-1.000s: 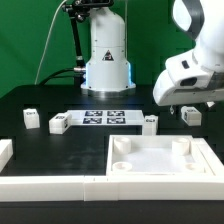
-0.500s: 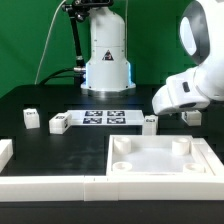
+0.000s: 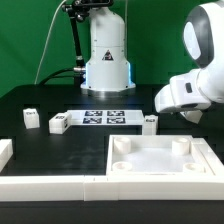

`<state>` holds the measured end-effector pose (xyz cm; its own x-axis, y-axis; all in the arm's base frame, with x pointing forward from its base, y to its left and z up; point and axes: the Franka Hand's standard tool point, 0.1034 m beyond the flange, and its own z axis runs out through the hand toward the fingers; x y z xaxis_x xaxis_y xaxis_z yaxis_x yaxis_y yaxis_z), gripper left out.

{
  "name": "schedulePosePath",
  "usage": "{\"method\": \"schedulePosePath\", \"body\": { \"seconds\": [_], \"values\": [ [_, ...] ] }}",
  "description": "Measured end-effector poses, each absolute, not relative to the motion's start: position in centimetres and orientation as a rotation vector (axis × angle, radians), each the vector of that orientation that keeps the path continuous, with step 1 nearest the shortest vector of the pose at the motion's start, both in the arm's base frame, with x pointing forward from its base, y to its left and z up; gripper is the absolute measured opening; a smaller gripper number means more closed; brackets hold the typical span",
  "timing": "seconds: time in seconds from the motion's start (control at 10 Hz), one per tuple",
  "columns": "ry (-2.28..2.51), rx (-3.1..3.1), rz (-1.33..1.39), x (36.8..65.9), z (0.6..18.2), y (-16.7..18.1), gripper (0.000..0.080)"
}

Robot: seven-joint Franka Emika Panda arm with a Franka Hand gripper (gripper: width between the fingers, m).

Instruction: Assemble one leg

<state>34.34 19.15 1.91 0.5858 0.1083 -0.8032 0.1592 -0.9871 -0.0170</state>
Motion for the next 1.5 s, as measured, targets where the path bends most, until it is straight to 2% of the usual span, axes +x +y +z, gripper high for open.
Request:
{"method": "schedulePosePath", "body": {
  "seconds": [0.2, 1.0, 1.5],
  "values": [
    [0.233, 2.719, -1.426, 33.5, 1.6, 18.8, 0.0649],
    [0.213, 2.723, -1.410, 33.7, 1.2, 19.1, 0.0649],
    [0.202, 2.687, -1.452, 32.0, 0.7, 18.1, 0.0649]
  ]
}}
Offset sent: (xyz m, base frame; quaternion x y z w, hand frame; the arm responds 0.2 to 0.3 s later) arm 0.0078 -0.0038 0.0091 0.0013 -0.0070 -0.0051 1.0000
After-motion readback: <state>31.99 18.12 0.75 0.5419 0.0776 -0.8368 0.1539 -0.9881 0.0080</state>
